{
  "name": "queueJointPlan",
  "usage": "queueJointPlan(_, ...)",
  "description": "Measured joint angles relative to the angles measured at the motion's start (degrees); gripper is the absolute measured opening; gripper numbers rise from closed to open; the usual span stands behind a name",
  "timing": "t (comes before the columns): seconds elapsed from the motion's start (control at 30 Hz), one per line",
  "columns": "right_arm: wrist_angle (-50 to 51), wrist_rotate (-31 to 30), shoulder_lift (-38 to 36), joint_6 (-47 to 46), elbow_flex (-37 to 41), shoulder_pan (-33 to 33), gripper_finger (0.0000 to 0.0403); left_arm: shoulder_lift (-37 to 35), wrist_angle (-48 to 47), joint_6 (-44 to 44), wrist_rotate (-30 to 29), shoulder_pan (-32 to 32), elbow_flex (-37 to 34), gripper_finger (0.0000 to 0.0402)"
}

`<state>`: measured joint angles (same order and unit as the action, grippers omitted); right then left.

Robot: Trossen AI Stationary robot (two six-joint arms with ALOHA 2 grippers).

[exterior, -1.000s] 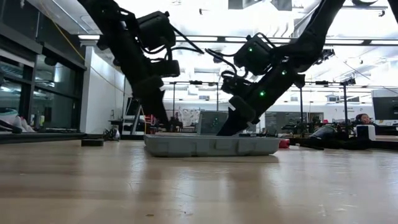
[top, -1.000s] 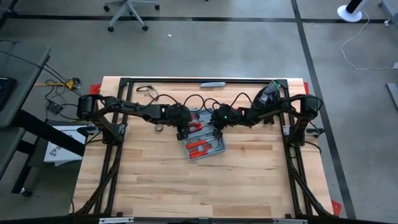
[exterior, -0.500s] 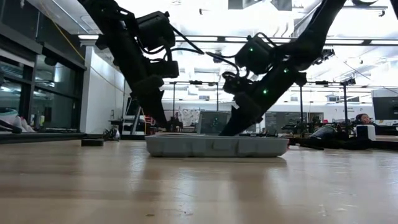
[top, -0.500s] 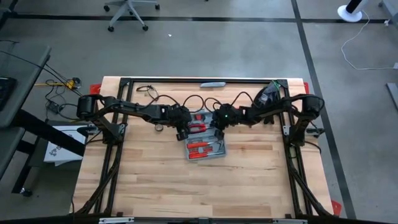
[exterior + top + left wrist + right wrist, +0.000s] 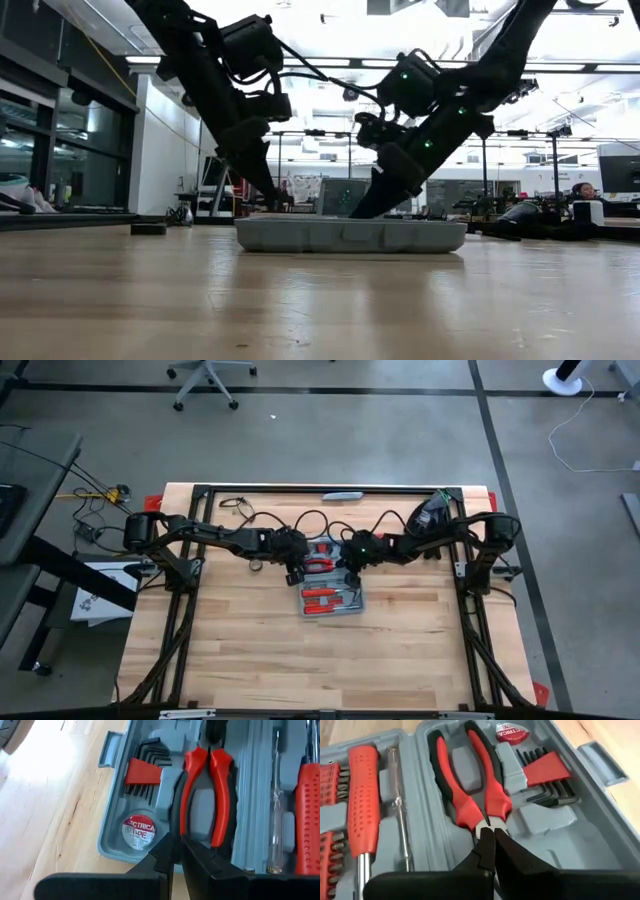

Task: Prefit tool cases
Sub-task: Remove the orange pliers from the gray tool case

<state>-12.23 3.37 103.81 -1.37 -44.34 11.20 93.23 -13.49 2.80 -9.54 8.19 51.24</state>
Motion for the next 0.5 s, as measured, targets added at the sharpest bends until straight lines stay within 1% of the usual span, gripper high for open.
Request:
queueJointPlan(0.07, 0.77, -0.69, -2.48, 0.28, 0.35, -0.66, 0.0, 0.02, -0.17, 0.01, 0.01, 0.0, 0.0, 0.0026)
queueJointPlan(0.17, 1.33, -4.48, -7.25, 2.02, 0.45, -2.25, 0.0, 0.02, -0.14, -0.01, 0.09, -0.02, 0.0, 0.0026)
queueJointPlan(0.23, 1.36, -5.42, -8.41, 2.76, 0.16, -2.88, 0.0, 0.02, 0.01, -0.01, 0.04, -0.02, -0.02, 0.0026)
queueJointPlan(0.27, 2.54, -5.3, -8.03, 2.72, 0.14, -2.88, 0.0, 0.02, 0.14, -0.01, 0.04, -0.02, -0.02, 0.0026)
queueJointPlan(0.33, 5.31, -4.31, -4.98, 2.22, 0.41, -2.08, 0.0, 0.02, 0.21, -0.01, 0.02, -0.02, -0.04, 0.0026)
queueJointPlan(0.4, 5.83, -3.29, -3.06, 1.16, 0.03, -1.05, 0.0, 0.02, 0.22, 0.0, 0.14, -0.02, -0.06, 0.0026)
queueJointPlan(0.5, 6.94, -2.82, -2.69, -0.12, -0.03, -0.2, 0.0, 0.02, 0.21, 0.01, 0.25, -0.19, -0.07, 0.0026)
